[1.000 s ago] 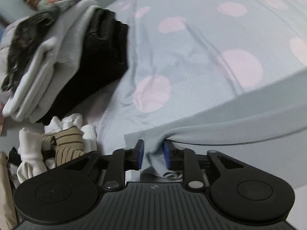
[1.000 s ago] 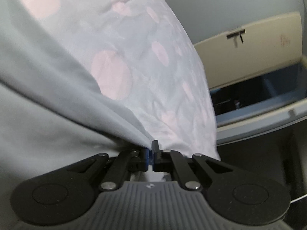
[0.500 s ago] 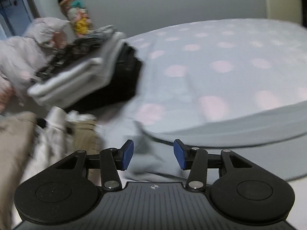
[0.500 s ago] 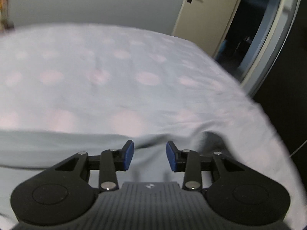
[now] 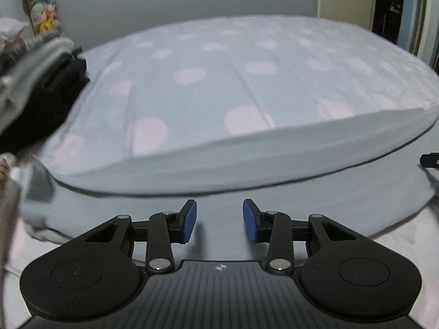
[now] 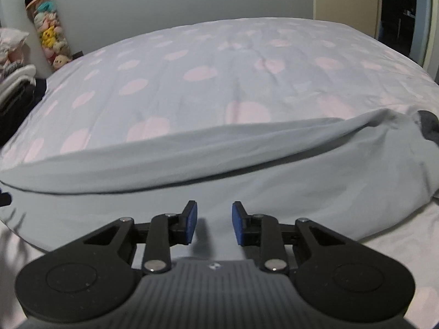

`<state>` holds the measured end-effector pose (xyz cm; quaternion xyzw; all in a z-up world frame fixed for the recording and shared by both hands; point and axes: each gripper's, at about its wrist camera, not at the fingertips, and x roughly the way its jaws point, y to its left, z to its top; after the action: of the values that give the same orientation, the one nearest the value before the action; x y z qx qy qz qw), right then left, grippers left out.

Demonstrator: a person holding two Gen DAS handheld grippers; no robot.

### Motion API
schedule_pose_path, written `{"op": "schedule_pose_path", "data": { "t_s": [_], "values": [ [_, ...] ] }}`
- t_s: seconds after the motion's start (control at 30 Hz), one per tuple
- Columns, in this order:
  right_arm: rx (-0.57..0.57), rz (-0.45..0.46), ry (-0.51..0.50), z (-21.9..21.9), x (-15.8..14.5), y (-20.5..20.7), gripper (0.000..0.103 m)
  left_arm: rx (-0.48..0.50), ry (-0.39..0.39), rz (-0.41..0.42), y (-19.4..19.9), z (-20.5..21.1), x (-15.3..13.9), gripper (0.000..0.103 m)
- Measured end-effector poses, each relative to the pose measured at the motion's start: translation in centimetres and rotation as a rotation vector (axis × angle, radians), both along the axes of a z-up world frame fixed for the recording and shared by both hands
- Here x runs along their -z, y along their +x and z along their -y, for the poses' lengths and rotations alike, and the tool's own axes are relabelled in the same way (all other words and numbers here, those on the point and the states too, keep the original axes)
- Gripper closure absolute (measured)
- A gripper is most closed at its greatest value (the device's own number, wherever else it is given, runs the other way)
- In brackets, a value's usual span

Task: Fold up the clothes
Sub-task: 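Lay the shirt down, open both grippers and smooth it across the bed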

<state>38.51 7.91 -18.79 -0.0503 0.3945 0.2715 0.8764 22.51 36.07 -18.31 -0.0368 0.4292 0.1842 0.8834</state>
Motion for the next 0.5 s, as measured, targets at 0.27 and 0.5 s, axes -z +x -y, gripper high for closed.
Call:
{"op": "schedule_pose_path", "data": {
  "t_s": [0.27, 0.5],
  "values": [
    [0.054, 0.055, 0.018, -4.9, 2.2, 0.9, 0.063, -0.01, 0.049, 0.062, 2.2, 0.2, 2.4, 0.059],
    [0.122, 0.079, 0.056, -7.6, 2.7, 2.2, 0.062, -0.083, 0.019, 0.155, 3.0, -1.4, 2.6, 0.056]
  ]
}}
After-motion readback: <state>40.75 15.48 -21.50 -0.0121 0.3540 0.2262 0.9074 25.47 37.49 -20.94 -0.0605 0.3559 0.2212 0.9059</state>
